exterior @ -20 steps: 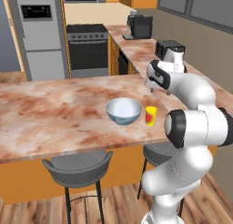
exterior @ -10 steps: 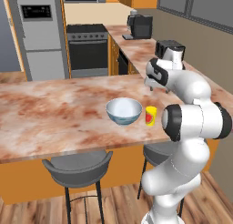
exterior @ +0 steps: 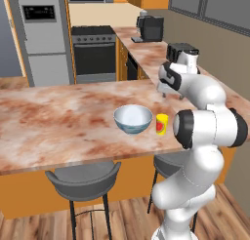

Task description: Place the cup inside the bowl on the dining table and move the bowl to any counter.

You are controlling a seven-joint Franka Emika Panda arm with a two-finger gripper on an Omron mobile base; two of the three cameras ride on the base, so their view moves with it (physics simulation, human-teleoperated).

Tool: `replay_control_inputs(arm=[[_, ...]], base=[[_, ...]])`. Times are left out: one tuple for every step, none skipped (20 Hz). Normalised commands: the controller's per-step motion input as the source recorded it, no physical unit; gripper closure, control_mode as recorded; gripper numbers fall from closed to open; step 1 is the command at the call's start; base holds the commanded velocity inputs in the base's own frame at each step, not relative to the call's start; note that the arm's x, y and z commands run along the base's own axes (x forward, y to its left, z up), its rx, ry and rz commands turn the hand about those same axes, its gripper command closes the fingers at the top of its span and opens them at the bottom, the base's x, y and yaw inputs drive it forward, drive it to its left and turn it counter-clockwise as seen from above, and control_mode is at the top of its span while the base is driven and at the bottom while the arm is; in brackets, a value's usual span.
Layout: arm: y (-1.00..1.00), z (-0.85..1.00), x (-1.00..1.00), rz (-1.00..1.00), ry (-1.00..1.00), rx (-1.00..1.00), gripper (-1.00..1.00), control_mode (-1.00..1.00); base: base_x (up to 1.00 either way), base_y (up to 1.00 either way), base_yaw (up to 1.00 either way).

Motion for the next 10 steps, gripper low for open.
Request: replay_control_inputs(arm=[[-0.07, -0.13, 0.00, 0.03, 0.00, 0.00, -1.00, -1.00], [-0.04, -0.17, 0.00, 0.03, 0.00, 0.00, -1.00, -1.00], [-0.03, -0.20, 0.00, 0.03, 0.00, 0.00, -1.00, -1.00], [0.00, -0.21, 0.00, 0.03, 0.00, 0.00, -1.00, -1.00], [0.00, -0.19, 0.00, 0.03, 0.00, 0.00, -1.00, -1.00], [-0.01, -0.19, 0.00, 0.03, 0.00, 0.00, -1.00, -1.00], [-0.02, -0.18, 0.00, 0.03, 0.00, 0.00, -1.00, -1.00], [-0.02, -0.15, 0.00, 0.03, 0.00, 0.00, -1.00, -1.00], [-0.01, -0.13, 0.00, 0.03, 0.00, 0.00, -1.00, -1.00], [-0.01, -0.10, 0.00, 0.03, 0.00, 0.00, -1.00, -1.00]], base=[[0.00, 0.00, 0.00], [0.00, 0.00, 0.00], [0.00, 0.00, 0.00], [0.00, 0.00, 0.00], [0.00, 0.00, 0.00], [0.00, 0.00, 0.00], [0.00, 0.00, 0.00], [0.00, 0.00, 0.00], [0.00, 0.00, 0.00], [0.00, 0.00, 0.00]])
